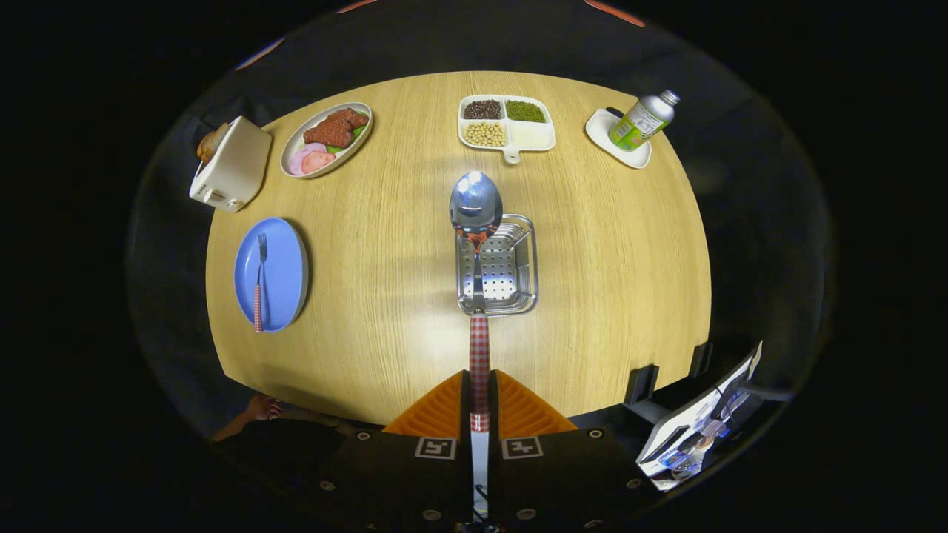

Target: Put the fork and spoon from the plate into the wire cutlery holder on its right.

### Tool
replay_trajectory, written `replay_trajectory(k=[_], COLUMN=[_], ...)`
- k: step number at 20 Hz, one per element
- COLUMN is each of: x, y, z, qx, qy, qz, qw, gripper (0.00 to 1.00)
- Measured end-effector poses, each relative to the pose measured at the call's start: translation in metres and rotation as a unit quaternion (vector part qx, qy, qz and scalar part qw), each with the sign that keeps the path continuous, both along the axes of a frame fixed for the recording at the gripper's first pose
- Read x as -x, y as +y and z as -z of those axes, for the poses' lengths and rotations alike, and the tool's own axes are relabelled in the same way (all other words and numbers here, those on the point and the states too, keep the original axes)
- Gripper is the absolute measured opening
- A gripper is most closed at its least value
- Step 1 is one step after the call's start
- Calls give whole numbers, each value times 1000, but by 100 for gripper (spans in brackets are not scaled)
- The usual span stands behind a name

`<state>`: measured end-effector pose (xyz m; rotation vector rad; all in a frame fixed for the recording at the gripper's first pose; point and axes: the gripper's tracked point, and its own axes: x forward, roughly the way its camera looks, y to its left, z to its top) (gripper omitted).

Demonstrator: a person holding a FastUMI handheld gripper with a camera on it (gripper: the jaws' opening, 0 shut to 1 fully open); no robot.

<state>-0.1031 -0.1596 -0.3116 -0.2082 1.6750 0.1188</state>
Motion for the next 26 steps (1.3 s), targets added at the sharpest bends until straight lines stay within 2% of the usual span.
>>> replay_trajectory(k=[5,10,15,22,26], x=[-1,9,16,5,-24], y=[-16,-21,-30,-26,-22], z=[1,2,8,10,9], qx=[-11,-19,-17,-23,-32], qy=[54,115,178,220,196], qz=[-11,-45,-42,-47,-28], qw=[998,992,983,974,980], gripper=[8,8,8,11,14])
